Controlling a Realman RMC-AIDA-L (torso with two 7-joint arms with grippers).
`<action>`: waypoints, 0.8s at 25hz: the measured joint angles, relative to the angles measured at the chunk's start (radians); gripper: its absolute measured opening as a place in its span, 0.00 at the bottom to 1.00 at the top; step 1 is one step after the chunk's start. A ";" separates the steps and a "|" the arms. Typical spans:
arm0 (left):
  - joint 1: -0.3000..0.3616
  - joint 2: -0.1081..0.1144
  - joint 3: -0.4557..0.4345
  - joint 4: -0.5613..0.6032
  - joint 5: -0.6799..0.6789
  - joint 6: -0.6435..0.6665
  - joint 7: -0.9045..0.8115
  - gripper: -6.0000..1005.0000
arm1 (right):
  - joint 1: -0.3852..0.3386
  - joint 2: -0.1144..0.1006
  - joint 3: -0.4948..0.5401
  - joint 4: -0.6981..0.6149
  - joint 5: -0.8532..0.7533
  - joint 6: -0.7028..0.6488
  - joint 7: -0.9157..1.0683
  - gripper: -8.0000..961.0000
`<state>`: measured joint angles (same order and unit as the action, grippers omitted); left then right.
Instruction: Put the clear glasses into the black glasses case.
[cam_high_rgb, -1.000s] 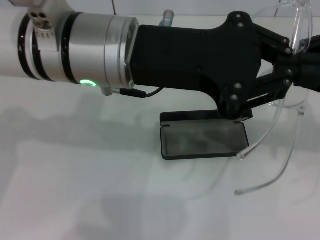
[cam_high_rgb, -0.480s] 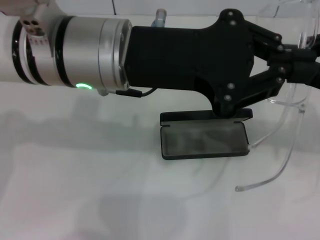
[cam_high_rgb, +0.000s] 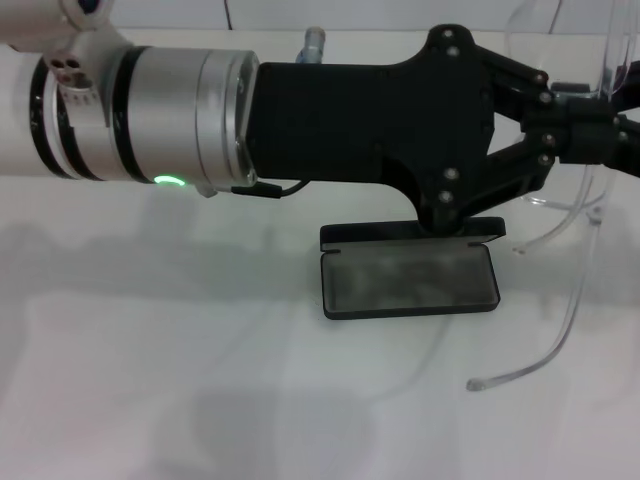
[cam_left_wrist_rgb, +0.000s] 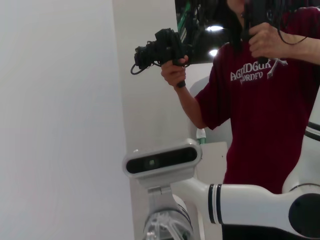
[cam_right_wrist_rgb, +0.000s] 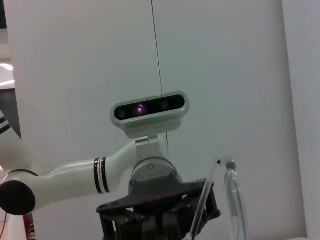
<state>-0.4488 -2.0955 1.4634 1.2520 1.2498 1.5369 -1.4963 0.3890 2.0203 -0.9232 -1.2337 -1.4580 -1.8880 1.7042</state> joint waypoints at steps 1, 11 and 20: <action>0.001 0.000 0.000 0.000 -0.004 0.000 0.003 0.08 | 0.000 0.000 -0.003 0.000 0.000 0.000 0.000 0.13; 0.002 0.000 0.001 -0.012 -0.009 -0.008 0.013 0.08 | 0.001 0.000 -0.021 0.000 0.009 0.008 0.000 0.13; 0.009 -0.001 0.005 -0.018 -0.009 -0.051 0.013 0.08 | 0.001 0.000 -0.021 0.009 0.009 0.009 -0.005 0.13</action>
<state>-0.4398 -2.0963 1.4688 1.2341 1.2409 1.4863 -1.4832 0.3896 2.0201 -0.9444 -1.2249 -1.4493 -1.8786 1.6987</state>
